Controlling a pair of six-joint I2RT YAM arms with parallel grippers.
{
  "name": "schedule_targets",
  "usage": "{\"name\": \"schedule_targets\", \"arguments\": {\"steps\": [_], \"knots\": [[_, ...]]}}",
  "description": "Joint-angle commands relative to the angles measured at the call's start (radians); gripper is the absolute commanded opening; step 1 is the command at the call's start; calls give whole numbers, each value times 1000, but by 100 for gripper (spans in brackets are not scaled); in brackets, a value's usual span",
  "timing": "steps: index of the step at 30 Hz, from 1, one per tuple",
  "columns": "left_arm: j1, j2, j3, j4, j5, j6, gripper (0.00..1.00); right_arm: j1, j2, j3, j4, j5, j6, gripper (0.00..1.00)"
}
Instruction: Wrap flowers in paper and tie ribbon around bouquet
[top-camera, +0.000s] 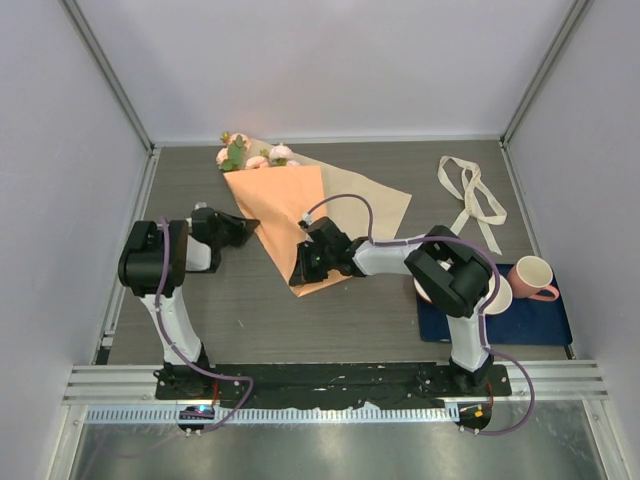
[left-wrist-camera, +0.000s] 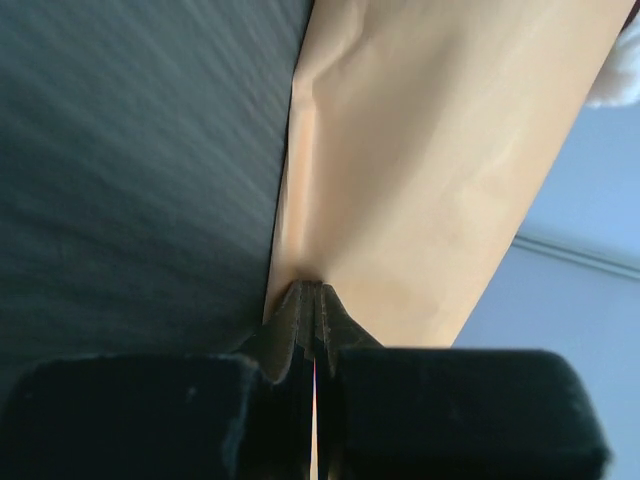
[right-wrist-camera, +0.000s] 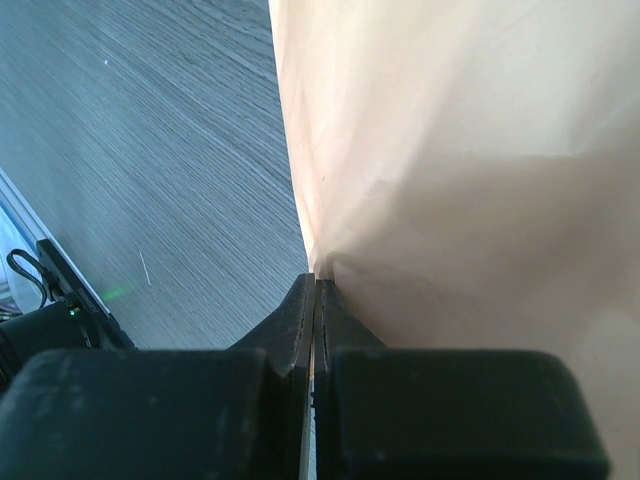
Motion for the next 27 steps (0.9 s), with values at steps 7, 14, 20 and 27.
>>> {"name": "schedule_targets", "arguments": {"steps": [7, 14, 20, 27], "knots": [[125, 125, 164, -181, -56, -14, 0, 8, 49, 30, -132, 56, -47, 0], [139, 191, 340, -304, -66, 23, 0, 8, 72, 46, -147, 40, -47, 0], [148, 261, 440, -330, -70, -24, 0, 8, 79, 64, -158, 34, -44, 0], [171, 329, 555, -448, -122, -30, 0, 8, 88, 70, -174, 30, -44, 0]]}}
